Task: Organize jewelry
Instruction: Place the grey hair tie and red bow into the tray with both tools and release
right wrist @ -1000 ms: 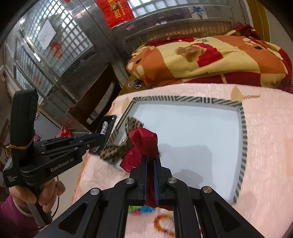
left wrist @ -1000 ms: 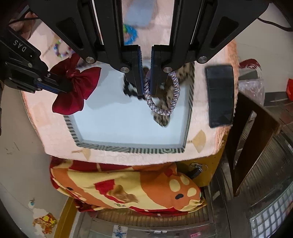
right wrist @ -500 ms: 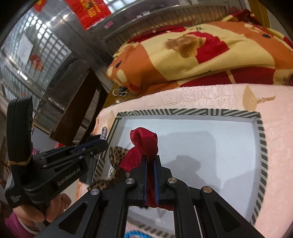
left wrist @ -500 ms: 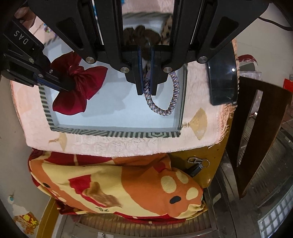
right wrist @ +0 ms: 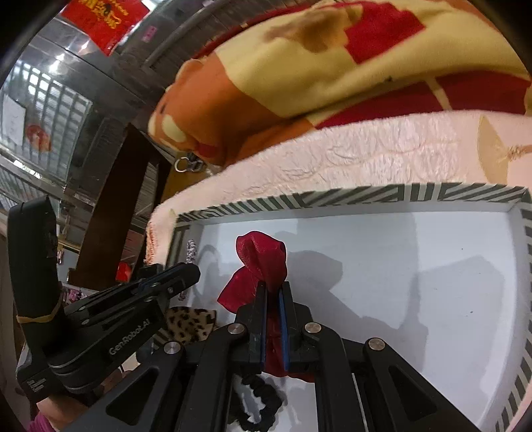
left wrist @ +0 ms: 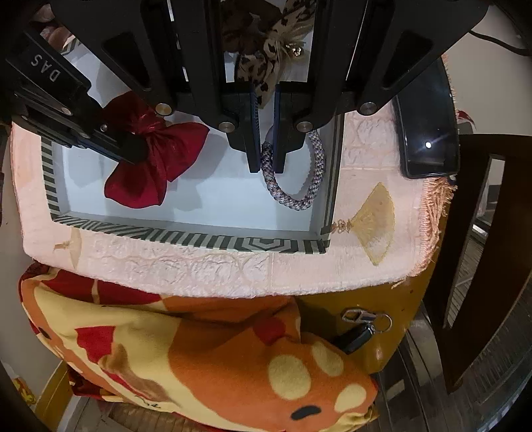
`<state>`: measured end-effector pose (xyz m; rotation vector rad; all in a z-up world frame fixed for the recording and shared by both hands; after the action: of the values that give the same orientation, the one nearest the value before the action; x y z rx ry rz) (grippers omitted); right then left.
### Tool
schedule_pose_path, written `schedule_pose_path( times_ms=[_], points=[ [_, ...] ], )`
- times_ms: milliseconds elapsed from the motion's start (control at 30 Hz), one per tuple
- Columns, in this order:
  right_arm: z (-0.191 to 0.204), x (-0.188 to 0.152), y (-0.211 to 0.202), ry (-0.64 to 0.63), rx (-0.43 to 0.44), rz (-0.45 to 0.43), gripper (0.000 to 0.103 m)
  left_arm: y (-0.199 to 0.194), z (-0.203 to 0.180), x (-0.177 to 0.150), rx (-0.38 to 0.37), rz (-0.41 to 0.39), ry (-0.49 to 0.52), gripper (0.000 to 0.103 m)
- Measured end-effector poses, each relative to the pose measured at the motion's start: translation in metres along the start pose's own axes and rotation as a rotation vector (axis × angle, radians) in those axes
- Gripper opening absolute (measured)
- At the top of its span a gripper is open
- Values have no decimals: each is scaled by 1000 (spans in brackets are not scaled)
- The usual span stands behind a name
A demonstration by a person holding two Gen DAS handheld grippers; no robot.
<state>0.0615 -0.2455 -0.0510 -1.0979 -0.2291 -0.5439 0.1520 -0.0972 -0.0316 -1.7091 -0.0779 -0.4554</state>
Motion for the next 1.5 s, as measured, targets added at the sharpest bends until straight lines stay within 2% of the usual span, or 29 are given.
schedule_pose_path(
  times_ms=[267,400,500,567,767,900,1100,1500],
  points=[
    [-11,1,5,34,-31,5,8,11,0,4,-3,10,-2,6],
    [-18,-2,-3,53,-34,-11,25,10,-1,2,-6,7,-1,6],
    [-18,-4,-10,54,-41,-28,37,10,1,1,-8,15,-10,12],
    [-18,-6,-15,61,-39,-33,38,9,3,0,-13,17,-19,26],
    [-14,-10,-37,59,-57,-71,39,-20,14,-3,-84,0,-48,39],
    [-7,-19,-52,43,-74,-83,40,-46,23,-8,-97,-31,-65,39],
    [11,-36,-66,-13,-98,-80,41,-74,25,-32,-62,-77,-71,39],
    [29,-92,-104,-81,-129,-91,42,-104,9,-87,-39,-119,-71,39]
  ],
)
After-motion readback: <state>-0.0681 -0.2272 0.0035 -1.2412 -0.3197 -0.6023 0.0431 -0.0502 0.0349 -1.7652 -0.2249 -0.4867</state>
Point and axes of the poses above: each gripper's, at about its wrist camera, not at the fingertips, and y roughly the way its jaws point, z to its left, x to its top, the point moved 1 cm from there along y, roughly the way its jaws point, and after that the axes turned 10 degrees about -y, right-handed, at the moved point
